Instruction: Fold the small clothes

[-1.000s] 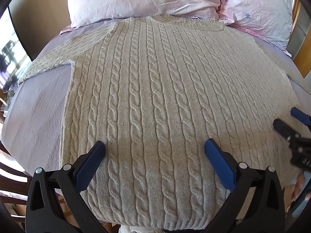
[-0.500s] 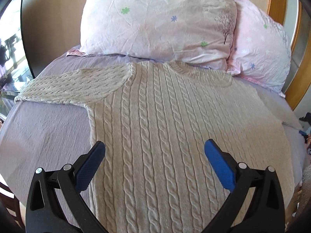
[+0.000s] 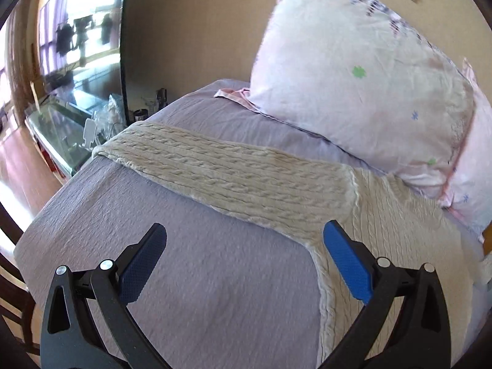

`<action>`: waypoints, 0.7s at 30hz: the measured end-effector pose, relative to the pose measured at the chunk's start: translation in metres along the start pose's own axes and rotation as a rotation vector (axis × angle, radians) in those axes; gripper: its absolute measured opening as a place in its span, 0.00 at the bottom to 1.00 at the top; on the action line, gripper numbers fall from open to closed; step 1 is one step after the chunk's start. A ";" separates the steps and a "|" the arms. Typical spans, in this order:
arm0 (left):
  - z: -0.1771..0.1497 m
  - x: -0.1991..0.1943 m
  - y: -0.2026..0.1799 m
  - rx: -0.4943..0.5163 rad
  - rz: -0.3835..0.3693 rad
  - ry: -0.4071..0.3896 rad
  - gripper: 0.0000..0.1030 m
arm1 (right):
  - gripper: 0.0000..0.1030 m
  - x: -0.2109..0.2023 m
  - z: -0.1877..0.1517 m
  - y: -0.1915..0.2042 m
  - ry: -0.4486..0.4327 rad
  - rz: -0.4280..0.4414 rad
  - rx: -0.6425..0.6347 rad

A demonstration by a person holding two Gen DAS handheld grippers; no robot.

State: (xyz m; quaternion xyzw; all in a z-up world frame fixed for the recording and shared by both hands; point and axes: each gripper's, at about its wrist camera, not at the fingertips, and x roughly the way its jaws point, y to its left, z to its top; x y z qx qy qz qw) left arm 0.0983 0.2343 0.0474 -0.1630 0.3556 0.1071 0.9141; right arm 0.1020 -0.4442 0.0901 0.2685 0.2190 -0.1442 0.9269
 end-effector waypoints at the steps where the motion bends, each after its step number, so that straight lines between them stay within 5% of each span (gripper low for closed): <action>1: 0.006 0.004 0.010 -0.042 -0.004 0.003 0.99 | 0.08 -0.002 -0.014 0.042 0.032 0.108 -0.077; 6: 0.025 0.034 0.049 -0.218 0.021 0.061 0.99 | 0.12 0.005 -0.123 0.195 0.357 0.466 -0.447; 8: 0.029 0.045 0.062 -0.283 0.020 0.093 0.92 | 0.26 0.011 -0.163 0.223 0.483 0.519 -0.528; 9: 0.031 0.051 0.069 -0.317 0.013 0.109 0.90 | 0.42 0.010 -0.177 0.230 0.512 0.528 -0.551; 10: 0.032 0.057 0.076 -0.359 0.000 0.121 0.86 | 0.57 0.005 -0.180 0.230 0.500 0.529 -0.557; 12: 0.035 0.061 0.086 -0.412 -0.011 0.088 0.83 | 0.71 -0.001 -0.172 0.224 0.422 0.503 -0.556; 18: 0.053 0.077 0.118 -0.561 -0.022 0.059 0.66 | 0.78 0.003 -0.118 0.162 0.367 0.424 -0.400; 21: 0.060 0.085 0.130 -0.605 0.018 0.087 0.26 | 0.79 0.005 -0.110 0.135 0.343 0.380 -0.349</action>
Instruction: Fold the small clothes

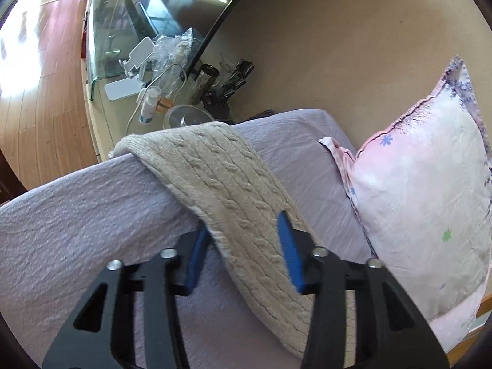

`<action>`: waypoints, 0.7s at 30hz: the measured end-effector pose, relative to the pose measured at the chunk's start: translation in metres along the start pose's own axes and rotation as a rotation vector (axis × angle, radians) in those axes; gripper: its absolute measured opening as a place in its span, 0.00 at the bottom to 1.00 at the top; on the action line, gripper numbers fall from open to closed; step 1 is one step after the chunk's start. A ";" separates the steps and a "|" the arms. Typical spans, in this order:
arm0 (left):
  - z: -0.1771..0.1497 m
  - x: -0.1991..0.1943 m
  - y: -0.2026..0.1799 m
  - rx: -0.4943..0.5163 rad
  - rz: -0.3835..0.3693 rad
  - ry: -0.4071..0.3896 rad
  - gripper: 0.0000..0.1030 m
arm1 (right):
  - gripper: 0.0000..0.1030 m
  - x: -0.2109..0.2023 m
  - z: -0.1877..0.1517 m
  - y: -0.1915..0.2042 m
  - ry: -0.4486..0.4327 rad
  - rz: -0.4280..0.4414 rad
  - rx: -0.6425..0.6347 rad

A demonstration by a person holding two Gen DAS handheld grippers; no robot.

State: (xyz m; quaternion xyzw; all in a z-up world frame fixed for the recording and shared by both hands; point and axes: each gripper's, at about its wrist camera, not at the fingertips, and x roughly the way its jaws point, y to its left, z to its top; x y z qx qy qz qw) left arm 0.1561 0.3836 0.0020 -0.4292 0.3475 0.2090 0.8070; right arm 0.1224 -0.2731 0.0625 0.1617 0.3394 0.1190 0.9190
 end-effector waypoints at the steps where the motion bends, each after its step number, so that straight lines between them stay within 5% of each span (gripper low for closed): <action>1: 0.001 0.001 -0.002 -0.005 0.001 0.011 0.10 | 0.79 -0.003 -0.001 -0.008 -0.007 -0.008 0.017; 3: -0.002 -0.011 -0.019 0.043 -0.042 -0.020 0.07 | 0.79 -0.008 -0.001 -0.021 -0.019 -0.015 0.045; 5: -0.018 -0.032 -0.062 0.204 -0.093 -0.075 0.07 | 0.79 -0.008 -0.001 -0.028 -0.033 -0.024 0.058; 8: -0.079 -0.065 -0.146 0.498 -0.285 -0.081 0.06 | 0.79 -0.014 0.003 -0.032 -0.058 -0.021 0.069; 10: -0.147 -0.081 -0.199 0.718 -0.437 -0.020 0.06 | 0.79 -0.014 0.003 -0.031 -0.061 0.000 0.076; 13: -0.267 -0.085 -0.249 1.011 -0.610 0.188 0.07 | 0.79 0.000 0.002 -0.030 -0.027 0.054 0.113; 16: -0.350 -0.070 -0.261 1.177 -0.615 0.414 0.07 | 0.78 0.019 -0.002 -0.039 0.040 0.058 0.175; 18: -0.356 -0.069 -0.253 1.189 -0.595 0.426 0.07 | 0.69 0.026 -0.006 -0.049 0.072 0.049 0.214; 19: -0.350 -0.073 -0.246 1.180 -0.588 0.401 0.12 | 0.63 0.028 -0.007 -0.053 0.087 0.040 0.227; 21: -0.326 -0.087 -0.229 1.147 -0.577 0.319 0.44 | 0.60 0.033 -0.007 -0.060 0.099 0.017 0.244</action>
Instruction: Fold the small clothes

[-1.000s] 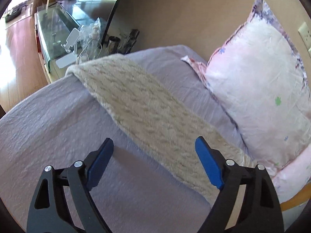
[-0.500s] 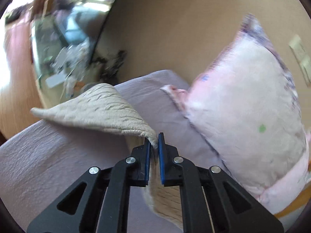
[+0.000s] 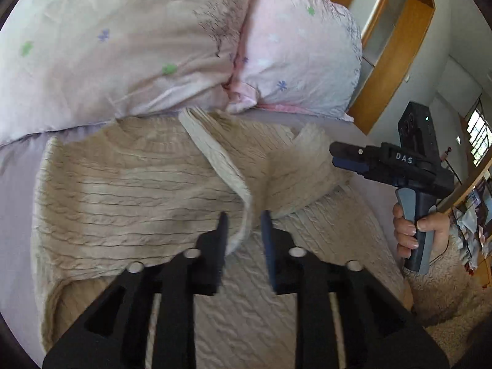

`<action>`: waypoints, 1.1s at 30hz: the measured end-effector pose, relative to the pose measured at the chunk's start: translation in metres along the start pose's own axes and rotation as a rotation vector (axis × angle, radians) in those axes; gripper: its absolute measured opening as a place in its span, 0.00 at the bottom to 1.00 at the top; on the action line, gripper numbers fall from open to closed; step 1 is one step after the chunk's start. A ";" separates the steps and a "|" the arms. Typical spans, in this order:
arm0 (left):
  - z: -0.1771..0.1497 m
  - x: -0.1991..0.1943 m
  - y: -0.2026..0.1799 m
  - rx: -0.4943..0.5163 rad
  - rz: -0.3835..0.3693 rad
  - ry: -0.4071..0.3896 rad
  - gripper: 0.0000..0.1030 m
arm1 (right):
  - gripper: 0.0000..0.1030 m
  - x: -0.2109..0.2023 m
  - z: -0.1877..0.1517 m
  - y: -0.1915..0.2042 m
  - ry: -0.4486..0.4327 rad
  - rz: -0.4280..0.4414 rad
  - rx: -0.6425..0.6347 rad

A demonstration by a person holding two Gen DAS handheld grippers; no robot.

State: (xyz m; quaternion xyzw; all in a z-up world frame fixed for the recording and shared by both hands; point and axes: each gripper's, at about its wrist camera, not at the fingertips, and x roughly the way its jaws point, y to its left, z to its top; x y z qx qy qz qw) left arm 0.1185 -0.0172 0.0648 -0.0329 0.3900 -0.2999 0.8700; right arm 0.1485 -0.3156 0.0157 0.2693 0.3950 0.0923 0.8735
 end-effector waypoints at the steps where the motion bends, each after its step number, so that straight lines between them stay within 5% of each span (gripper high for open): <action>1: -0.004 -0.017 0.008 -0.011 0.042 -0.044 0.69 | 0.57 0.004 0.002 -0.001 0.006 0.005 0.009; 2: -0.008 -0.033 0.019 -0.021 0.092 -0.084 0.79 | 0.56 0.008 0.004 0.001 0.015 0.015 0.010; 6: -0.031 -0.071 0.043 -0.073 0.255 -0.108 0.80 | 0.55 0.033 0.013 0.047 0.052 0.018 -0.097; 10: -0.056 -0.081 0.063 -0.171 0.298 -0.075 0.81 | 0.59 0.078 0.017 0.115 0.084 -0.036 -0.264; 14: -0.076 -0.080 0.074 -0.234 0.314 -0.033 0.81 | 0.57 0.140 0.017 0.150 0.153 -0.183 -0.364; 15: -0.081 -0.079 0.075 -0.241 0.318 -0.022 0.81 | 0.26 0.153 0.017 0.148 0.175 -0.218 -0.367; 16: -0.084 -0.079 0.077 -0.248 0.322 -0.012 0.81 | 0.07 0.160 0.019 0.143 0.188 -0.228 -0.351; 18: -0.091 -0.079 0.080 -0.255 0.331 -0.002 0.81 | 0.06 0.141 0.024 0.124 0.115 -0.189 -0.258; 22: -0.105 -0.085 0.087 -0.274 0.320 -0.013 0.81 | 0.06 0.031 0.017 0.070 -0.192 -0.111 -0.054; 24: -0.111 -0.084 0.094 -0.311 0.306 -0.012 0.81 | 0.16 -0.012 0.001 0.033 -0.255 -0.139 0.072; 27: -0.120 -0.090 0.098 -0.347 0.281 -0.043 0.81 | 0.51 -0.053 -0.032 -0.017 -0.247 -0.206 0.176; 28: -0.122 -0.092 0.098 -0.354 0.273 -0.043 0.81 | 0.55 -0.064 -0.043 -0.029 -0.240 -0.217 0.189; 33: -0.140 -0.109 0.095 -0.374 0.170 -0.077 0.80 | 0.55 -0.097 -0.103 -0.081 -0.113 -0.152 0.255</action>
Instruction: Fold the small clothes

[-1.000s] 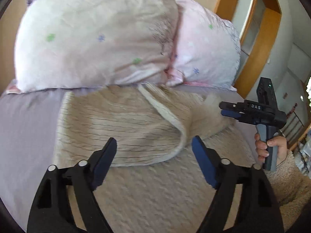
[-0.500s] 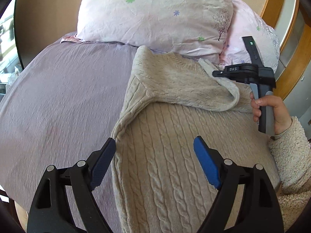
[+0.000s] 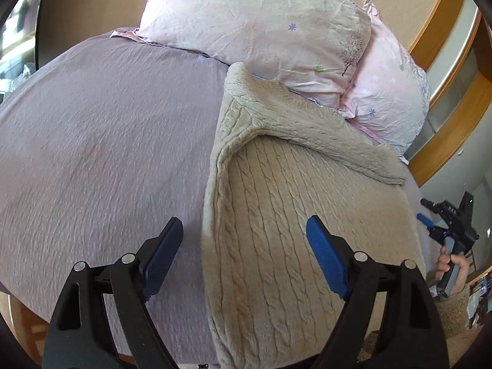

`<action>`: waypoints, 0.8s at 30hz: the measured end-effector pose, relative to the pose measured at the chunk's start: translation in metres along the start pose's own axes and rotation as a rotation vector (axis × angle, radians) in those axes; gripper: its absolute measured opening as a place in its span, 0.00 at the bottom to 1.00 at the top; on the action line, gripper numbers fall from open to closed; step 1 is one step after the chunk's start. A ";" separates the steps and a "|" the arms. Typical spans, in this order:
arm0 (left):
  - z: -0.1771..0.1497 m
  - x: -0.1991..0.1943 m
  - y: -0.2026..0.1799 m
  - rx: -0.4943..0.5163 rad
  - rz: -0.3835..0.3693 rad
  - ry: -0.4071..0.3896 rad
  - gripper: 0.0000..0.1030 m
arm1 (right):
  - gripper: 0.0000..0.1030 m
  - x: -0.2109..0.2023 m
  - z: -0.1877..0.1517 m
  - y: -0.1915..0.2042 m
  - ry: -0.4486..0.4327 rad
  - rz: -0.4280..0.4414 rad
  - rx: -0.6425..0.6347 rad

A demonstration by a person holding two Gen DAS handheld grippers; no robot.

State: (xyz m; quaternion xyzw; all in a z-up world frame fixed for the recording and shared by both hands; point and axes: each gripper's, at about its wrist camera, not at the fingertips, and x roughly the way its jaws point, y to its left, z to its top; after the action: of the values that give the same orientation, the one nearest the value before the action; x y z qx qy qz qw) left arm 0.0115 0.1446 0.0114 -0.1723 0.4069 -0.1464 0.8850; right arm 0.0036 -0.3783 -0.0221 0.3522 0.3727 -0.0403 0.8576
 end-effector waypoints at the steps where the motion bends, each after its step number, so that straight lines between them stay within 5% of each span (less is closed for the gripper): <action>1: -0.004 -0.003 0.002 -0.017 -0.046 0.003 0.80 | 0.54 -0.003 -0.010 -0.007 0.041 0.028 -0.001; 3: -0.015 -0.008 0.005 -0.055 -0.144 0.006 0.74 | 0.51 -0.015 -0.027 -0.009 0.071 0.088 -0.032; 6: -0.034 -0.018 0.005 -0.067 -0.214 0.000 0.61 | 0.45 -0.017 -0.054 -0.007 0.234 0.280 -0.055; 11: -0.065 -0.034 0.000 -0.091 -0.297 -0.007 0.54 | 0.41 -0.030 -0.093 0.010 0.349 0.391 -0.205; 14: -0.077 -0.034 -0.002 -0.120 -0.323 0.025 0.33 | 0.10 -0.029 -0.108 0.020 0.399 0.424 -0.266; 17: -0.070 -0.028 -0.008 -0.123 -0.316 0.059 0.08 | 0.08 -0.031 -0.097 0.042 0.335 0.477 -0.298; 21: -0.014 -0.030 -0.017 -0.133 -0.384 0.001 0.07 | 0.07 -0.042 -0.036 0.087 0.129 0.545 -0.355; 24: 0.056 -0.026 -0.023 -0.137 -0.360 -0.114 0.07 | 0.07 -0.025 0.026 0.114 -0.014 0.553 -0.341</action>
State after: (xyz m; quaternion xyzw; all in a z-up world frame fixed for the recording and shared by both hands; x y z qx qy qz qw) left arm 0.0356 0.1445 0.0728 -0.3103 0.3278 -0.2644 0.8522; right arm 0.0392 -0.3142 0.0717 0.2912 0.2585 0.2547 0.8852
